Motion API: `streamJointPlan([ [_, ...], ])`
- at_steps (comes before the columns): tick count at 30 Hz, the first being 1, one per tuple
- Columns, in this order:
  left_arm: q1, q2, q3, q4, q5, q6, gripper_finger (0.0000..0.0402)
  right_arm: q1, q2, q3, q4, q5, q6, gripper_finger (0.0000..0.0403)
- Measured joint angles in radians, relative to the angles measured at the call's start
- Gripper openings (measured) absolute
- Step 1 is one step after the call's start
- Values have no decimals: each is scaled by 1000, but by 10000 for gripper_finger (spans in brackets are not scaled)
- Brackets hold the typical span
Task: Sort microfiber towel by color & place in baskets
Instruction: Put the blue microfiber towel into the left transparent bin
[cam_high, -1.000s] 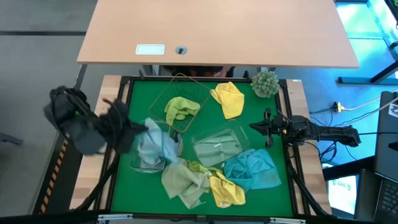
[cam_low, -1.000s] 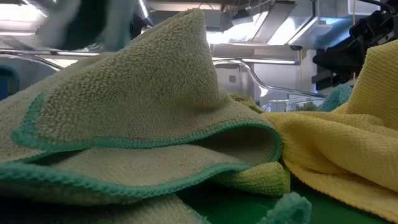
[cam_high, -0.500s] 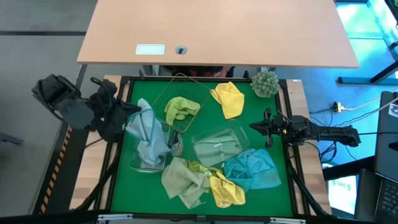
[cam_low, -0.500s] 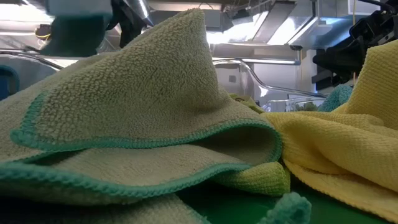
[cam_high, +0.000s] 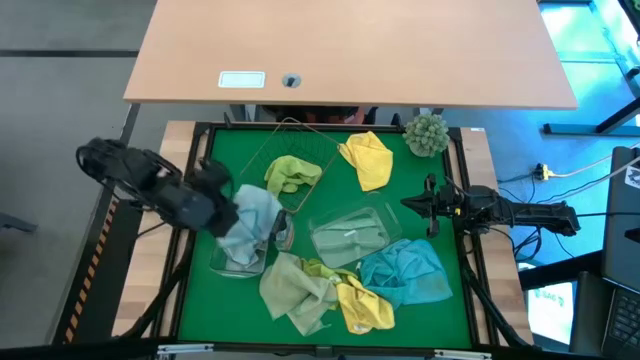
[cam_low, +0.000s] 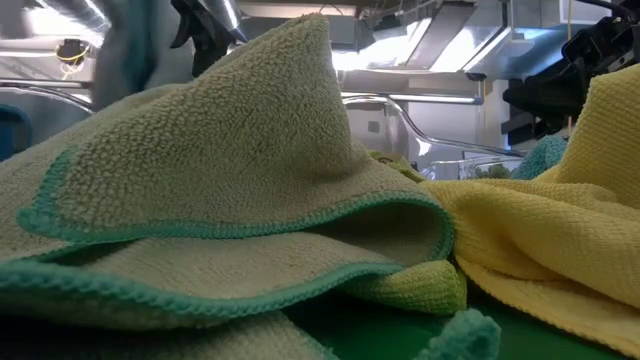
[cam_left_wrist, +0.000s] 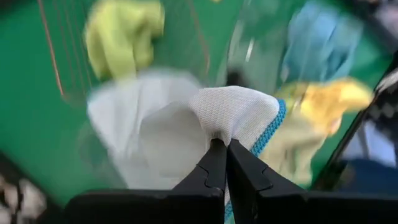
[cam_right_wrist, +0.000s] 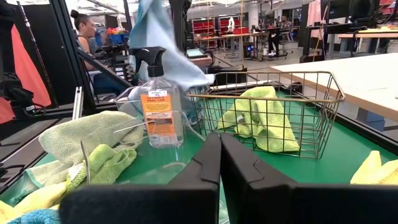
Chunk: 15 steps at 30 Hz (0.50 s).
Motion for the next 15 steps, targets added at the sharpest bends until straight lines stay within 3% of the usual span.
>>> streamJointPlan([
  [7,-1,0,-216,0,327,-126,0,0,0,0,0,0,0,3],
  [15,3,1,-365,0,532,-147,0,0,0,0,0,0,0,3],
])
